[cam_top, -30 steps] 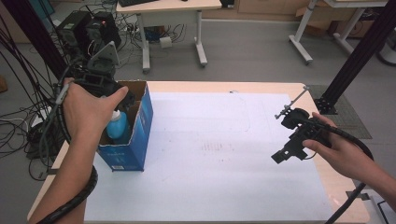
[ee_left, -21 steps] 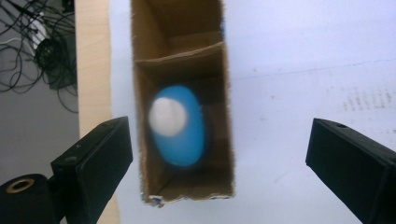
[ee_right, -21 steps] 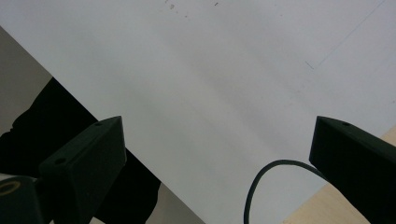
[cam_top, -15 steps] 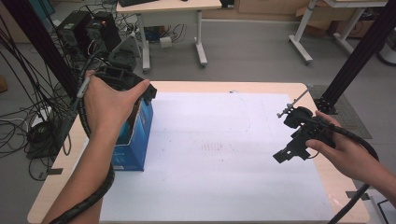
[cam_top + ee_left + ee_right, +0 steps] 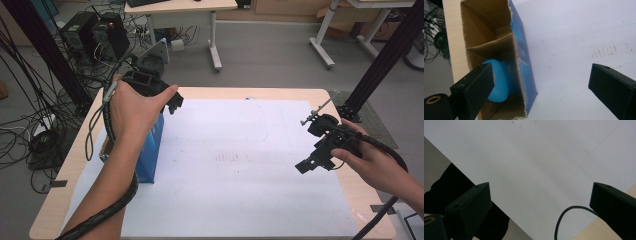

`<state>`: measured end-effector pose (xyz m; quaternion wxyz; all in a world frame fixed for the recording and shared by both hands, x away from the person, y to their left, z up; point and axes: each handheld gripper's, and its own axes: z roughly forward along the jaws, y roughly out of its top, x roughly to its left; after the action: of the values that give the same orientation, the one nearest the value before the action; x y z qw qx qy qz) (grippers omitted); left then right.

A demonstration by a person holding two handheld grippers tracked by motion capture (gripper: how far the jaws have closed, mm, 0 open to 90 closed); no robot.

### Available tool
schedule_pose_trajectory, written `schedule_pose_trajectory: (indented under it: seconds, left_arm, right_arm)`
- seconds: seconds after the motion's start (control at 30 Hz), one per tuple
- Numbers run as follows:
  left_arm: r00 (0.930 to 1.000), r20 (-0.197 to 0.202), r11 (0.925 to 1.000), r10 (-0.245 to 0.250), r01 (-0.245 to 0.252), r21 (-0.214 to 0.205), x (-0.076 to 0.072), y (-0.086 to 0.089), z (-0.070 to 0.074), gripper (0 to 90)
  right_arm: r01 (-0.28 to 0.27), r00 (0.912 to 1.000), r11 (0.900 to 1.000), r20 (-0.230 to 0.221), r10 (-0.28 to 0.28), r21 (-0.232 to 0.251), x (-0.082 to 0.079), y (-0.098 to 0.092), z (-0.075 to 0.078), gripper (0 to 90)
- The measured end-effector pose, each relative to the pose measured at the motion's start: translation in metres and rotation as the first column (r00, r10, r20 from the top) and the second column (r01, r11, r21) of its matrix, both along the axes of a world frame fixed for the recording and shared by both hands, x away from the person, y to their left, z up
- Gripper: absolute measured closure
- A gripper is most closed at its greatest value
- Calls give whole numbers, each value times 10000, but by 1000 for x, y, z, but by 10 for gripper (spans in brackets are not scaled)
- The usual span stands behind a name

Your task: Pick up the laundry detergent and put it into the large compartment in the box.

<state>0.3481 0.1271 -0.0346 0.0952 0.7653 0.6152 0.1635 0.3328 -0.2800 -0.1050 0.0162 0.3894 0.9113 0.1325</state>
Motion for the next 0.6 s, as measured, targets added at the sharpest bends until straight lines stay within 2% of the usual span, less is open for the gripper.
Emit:
schedule_pose_trajectory:
  seconds: [0.6]
  left_arm:
    - [9999, -121, 10000, -79, 79, 20, 7, 1, -8, 68]
  right_arm:
    - [-56, 9999, 10000, -90, 55, -22, 6, 6, -3, 38]
